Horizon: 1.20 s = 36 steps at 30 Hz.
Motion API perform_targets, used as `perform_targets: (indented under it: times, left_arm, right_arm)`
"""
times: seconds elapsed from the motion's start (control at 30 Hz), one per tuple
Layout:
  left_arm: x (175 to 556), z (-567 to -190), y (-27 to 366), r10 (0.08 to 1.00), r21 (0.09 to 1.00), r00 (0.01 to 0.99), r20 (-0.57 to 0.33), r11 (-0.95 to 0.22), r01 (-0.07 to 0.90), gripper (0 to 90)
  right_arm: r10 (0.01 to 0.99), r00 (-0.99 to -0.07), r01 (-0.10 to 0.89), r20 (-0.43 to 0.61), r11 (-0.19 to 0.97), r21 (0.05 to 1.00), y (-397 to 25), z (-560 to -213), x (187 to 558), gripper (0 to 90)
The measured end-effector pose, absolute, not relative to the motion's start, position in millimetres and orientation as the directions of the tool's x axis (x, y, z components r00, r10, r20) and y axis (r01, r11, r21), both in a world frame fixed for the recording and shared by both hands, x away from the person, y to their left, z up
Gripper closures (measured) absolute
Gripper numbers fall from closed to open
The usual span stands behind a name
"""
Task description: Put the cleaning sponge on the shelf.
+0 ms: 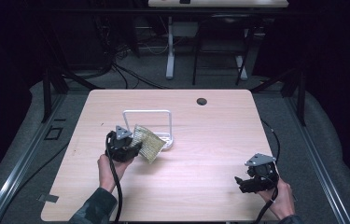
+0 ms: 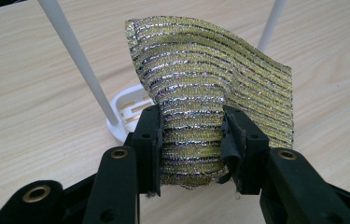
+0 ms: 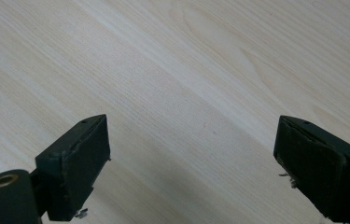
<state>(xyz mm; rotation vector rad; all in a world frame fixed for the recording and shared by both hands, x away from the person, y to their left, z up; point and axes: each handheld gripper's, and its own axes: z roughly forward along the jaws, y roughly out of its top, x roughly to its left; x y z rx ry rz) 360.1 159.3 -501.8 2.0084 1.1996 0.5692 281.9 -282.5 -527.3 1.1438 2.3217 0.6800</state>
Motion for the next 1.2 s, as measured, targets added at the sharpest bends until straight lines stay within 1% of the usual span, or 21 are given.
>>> perform_targets:
  times: [0.2,0.3,0.43,0.6,0.73,0.77,0.97,1.03,1.2]
  left_arm:
    - [369,-507,160,0.9,0.768,0.436,0.007,-0.284,0.573,61.1]
    - [375,-510,160,0.91,0.771,0.414,-0.021,-0.249,0.586,61.1]
    - [379,-510,160,0.917,0.779,0.398,-0.032,-0.227,0.584,61.1]
    - [385,-511,159,0.927,0.778,0.375,-0.025,-0.218,0.589,61.1]
    - [390,-512,153,0.93,0.781,0.367,-0.003,-0.227,0.582,61.1]
    - [392,-513,150,0.927,0.777,0.375,0.013,-0.245,0.58,61.0]
    - [399,-518,142,0.926,0.768,0.376,0.022,-0.256,0.587,60.9]
    - [401,-519,139,0.925,0.761,0.377,0.041,-0.273,0.588,60.9]
    - [406,-525,134,0.924,0.749,0.378,0.054,-0.288,0.597,60.8]
  right_arm:
    - [0.817,-0.548,0.59,-0.182,0.531,0.608,-282,-528,282,9.8]
    - [0.816,-0.546,0.589,-0.188,0.533,0.607,-282,-528,282,9.2]
    - [0.818,-0.545,0.59,-0.185,0.531,0.608,-282,-528,282,9.3]
    - [0.818,-0.542,0.593,-0.191,0.533,0.604,-283,-529,280,9.4]
    - [0.824,-0.534,0.601,-0.188,0.527,0.601,-286,-529,277,9.4]
    - [0.828,-0.528,0.603,-0.191,0.523,0.602,-288,-529,276,9.5]
    - [0.834,-0.514,0.604,-0.201,0.518,0.606,-292,-528,270,9.3]
    - [0.84,-0.505,0.607,-0.199,0.51,0.61,-295,-528,268,9.3]
    - [0.846,-0.495,0.618,-0.198,0.503,0.605,-299,-529,264,9.2]
